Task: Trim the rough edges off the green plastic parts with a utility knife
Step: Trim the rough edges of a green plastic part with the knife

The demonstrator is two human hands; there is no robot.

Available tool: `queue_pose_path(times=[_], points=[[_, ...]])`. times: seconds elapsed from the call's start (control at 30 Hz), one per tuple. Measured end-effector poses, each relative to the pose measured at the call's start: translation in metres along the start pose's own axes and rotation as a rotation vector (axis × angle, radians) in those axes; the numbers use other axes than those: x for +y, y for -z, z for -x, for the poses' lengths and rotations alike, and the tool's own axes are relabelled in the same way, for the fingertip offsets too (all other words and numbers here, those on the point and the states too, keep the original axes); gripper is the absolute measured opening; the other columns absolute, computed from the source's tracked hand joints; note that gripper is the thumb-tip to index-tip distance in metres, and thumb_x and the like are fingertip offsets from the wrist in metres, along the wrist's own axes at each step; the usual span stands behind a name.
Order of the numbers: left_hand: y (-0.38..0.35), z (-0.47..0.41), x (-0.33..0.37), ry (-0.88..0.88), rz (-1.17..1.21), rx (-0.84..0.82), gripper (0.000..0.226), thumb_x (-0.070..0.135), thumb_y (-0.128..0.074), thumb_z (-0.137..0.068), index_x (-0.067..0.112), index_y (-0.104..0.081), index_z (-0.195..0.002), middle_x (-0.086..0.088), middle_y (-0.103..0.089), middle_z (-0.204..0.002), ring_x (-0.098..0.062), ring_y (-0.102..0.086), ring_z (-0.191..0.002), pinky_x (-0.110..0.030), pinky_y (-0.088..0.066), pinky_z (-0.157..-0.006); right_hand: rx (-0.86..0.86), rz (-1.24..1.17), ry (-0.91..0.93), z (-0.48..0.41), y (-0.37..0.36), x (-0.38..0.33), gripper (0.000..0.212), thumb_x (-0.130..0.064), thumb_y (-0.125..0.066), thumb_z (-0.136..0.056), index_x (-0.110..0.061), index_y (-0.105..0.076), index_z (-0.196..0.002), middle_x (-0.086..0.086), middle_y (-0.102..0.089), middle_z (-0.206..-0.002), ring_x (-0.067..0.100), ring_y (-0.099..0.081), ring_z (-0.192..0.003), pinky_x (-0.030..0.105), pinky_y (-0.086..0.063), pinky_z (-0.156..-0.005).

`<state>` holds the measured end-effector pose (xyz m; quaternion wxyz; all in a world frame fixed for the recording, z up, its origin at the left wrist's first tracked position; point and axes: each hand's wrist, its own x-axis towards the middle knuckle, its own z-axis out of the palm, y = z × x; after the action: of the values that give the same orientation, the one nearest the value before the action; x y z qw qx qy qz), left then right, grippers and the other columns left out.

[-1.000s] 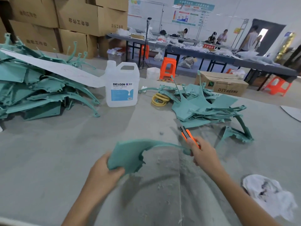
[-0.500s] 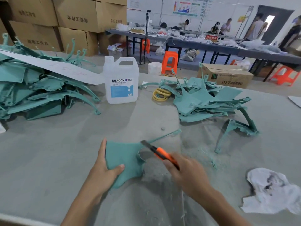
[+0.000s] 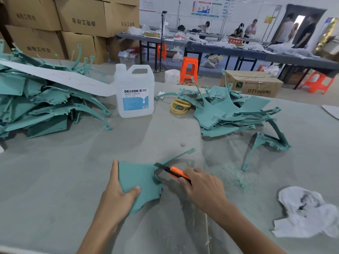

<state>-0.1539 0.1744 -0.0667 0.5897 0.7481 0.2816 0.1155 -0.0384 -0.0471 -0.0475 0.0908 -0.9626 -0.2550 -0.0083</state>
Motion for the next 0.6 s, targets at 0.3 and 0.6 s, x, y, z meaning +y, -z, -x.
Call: queue_pose_path(times=[0.3,0.6], points=[[-0.001,0.002,-0.007,0.053,0.056,-0.013,0.115,0.036,-0.075,-0.06,0.064,-0.005,-0.147,0.029,-0.06,-0.117,-0.013,-0.067,-0.103,-0.044,-0.055,-0.096,0.158,0.088,-0.203,-0.009,0.028,0.061,0.031,-0.048,-0.038,-0.105,-0.025,-0.057,-0.115,-0.001,-0.065,-0.098,0.028,-0.065,-0.082,0.035,-0.044,-0.061],[-0.003,0.006,-0.011,0.061,0.094,0.029,0.113,0.034,-0.076,-0.061,0.066,-0.008,-0.145,0.025,-0.062,-0.123,-0.012,-0.066,-0.107,-0.044,-0.054,-0.099,0.093,-0.086,-0.289,-0.003,0.016,0.046,0.029,-0.045,-0.036,-0.106,-0.026,-0.054,-0.119,0.0,-0.062,-0.096,0.028,-0.062,-0.083,0.038,-0.046,-0.067]])
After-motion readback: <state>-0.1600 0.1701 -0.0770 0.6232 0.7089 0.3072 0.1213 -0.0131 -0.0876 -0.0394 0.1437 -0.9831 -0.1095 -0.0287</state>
